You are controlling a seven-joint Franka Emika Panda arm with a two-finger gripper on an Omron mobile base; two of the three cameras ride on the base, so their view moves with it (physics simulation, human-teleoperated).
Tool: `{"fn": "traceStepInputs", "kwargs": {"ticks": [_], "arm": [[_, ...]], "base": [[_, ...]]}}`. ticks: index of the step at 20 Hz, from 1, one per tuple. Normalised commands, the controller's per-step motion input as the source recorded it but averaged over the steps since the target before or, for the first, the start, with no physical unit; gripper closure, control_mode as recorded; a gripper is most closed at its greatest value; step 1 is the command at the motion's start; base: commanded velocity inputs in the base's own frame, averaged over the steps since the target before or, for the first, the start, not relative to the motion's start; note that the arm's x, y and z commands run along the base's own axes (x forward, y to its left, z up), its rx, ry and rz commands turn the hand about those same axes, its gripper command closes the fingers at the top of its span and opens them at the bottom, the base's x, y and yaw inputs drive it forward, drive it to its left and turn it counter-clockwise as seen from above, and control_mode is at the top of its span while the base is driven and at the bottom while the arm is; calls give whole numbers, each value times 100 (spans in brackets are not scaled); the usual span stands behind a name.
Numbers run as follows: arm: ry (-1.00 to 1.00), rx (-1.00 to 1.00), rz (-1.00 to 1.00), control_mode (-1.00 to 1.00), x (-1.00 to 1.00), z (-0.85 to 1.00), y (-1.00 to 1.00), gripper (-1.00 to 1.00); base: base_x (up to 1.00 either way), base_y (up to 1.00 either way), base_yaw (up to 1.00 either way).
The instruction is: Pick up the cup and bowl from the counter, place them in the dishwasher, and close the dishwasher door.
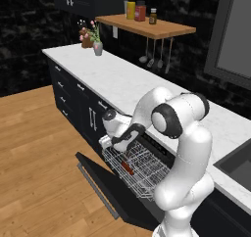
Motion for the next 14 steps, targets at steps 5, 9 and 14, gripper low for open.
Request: {"fn": "traceStepInputs", "kwargs": {"ticks": [5, 9, 14], "arm": [[6, 1, 0, -100, 0, 100, 0, -100], [13, 2, 0, -100, 1, 100, -22, -100], [5, 7, 0, -100, 0, 67, -76, -100]], "base": [[0, 0, 0], [0, 0, 0], [0, 0, 0]]}}
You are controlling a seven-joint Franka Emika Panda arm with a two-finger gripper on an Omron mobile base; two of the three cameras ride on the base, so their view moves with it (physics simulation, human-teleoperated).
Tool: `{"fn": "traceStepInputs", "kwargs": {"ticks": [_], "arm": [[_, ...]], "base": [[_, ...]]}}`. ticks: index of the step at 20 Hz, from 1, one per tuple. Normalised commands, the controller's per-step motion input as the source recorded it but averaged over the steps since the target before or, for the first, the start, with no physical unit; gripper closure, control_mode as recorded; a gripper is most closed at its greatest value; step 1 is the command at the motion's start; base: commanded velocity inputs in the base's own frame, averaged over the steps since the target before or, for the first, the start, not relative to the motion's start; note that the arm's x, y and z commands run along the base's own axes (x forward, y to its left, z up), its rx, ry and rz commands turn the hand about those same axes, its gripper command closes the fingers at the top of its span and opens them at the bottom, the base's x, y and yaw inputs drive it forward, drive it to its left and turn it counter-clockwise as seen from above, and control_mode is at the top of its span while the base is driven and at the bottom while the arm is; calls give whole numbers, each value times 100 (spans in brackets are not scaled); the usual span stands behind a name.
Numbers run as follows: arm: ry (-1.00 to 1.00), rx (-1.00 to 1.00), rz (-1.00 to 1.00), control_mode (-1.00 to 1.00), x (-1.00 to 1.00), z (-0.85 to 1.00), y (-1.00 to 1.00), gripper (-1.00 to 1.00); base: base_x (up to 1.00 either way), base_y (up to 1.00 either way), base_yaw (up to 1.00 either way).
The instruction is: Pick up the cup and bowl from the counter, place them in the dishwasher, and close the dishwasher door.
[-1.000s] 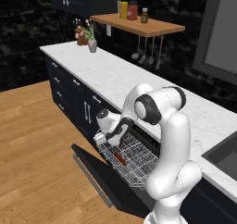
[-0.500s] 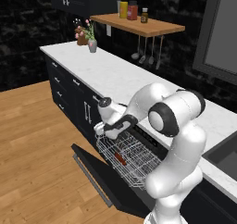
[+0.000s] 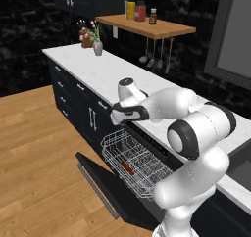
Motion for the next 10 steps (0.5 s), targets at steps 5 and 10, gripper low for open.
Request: {"fn": "traceStepInputs", "kwargs": {"ticks": [5, 10], "arm": [[0, 11, 0, -100, -4, 36, -85, -100], [0, 5, 0, -100, 0, 8, -52, -100]], "base": [[0, 0, 0], [0, 0, 0]]}}
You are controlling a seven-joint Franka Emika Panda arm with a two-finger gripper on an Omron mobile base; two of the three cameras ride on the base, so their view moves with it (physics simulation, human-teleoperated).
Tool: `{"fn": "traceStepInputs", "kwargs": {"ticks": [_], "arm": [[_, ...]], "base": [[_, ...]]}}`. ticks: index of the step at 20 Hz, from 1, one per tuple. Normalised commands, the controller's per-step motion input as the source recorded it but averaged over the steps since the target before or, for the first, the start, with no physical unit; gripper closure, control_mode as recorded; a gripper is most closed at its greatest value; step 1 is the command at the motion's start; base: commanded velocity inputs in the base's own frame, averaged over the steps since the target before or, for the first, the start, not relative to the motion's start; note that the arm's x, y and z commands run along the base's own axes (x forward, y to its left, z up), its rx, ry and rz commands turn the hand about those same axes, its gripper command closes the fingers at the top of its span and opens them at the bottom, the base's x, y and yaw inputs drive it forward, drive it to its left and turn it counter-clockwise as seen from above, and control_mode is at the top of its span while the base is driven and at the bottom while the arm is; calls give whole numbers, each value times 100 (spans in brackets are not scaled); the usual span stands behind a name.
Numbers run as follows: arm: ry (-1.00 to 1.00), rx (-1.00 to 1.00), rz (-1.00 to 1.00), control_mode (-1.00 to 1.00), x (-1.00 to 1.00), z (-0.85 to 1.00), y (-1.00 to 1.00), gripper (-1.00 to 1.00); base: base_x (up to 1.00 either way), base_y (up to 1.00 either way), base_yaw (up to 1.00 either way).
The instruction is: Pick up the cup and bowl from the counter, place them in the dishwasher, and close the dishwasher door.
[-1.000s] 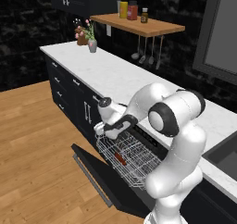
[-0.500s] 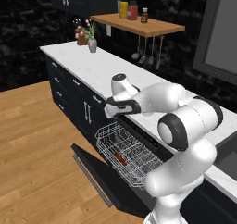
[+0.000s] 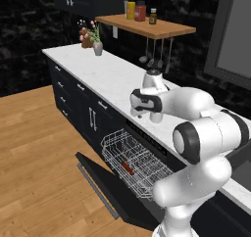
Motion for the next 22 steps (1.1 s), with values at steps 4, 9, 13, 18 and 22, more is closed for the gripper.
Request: {"fn": "traceStepInputs", "kwargs": {"ticks": [4, 9, 13, 18, 22], "arm": [[0, 0, 0, -100, 31, 0, -47, -100], [0, -1, -3, -100, 36, 0, -19, -100], [0, 0, -1, -100, 39, -1, -20, -100], [2, 0, 0, -100, 50, -13, -20, -100], [4, 0, 0, -100, 25, -17, -24, -100]], "base": [[0, 0, 0], [0, 0, 0], [0, 0, 0], [0, 0, 0], [0, 0, 0]]}}
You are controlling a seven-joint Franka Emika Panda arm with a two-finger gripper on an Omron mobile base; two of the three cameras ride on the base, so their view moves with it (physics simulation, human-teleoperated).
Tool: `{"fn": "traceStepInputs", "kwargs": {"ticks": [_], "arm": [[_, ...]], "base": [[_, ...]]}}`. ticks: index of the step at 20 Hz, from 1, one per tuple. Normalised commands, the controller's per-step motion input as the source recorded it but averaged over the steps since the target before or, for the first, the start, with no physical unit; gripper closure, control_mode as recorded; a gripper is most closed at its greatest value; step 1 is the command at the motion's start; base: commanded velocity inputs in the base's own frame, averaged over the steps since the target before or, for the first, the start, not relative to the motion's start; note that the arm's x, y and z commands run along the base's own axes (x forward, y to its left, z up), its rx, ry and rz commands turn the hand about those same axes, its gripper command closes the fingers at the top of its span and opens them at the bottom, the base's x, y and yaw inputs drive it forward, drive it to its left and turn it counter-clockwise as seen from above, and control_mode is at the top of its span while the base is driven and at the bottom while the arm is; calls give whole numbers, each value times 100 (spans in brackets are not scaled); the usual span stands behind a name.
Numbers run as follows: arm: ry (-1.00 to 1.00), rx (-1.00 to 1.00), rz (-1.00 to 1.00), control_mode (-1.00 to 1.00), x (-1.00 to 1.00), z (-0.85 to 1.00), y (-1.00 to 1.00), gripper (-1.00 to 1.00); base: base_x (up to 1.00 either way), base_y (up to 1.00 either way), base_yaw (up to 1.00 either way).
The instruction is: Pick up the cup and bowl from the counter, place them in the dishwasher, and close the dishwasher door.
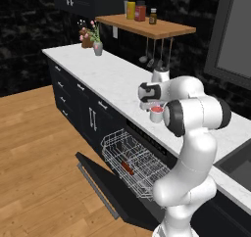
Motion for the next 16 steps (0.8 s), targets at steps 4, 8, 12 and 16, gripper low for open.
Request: {"fn": "traceStepInputs", "kwargs": {"ticks": [4, 8, 12, 16], "arm": [[9, -4, 0, -100, 25, -33, -14, -100], [1, -2, 0, -100, 42, -16, 0, -100], [2, -2, 0, -100, 28, -20, 0, -100], [3, -2, 0, -100, 15, -24, 0, -100]], "base": [[0, 0, 0], [0, 0, 0], [0, 0, 0], [0, 0, 0]]}}
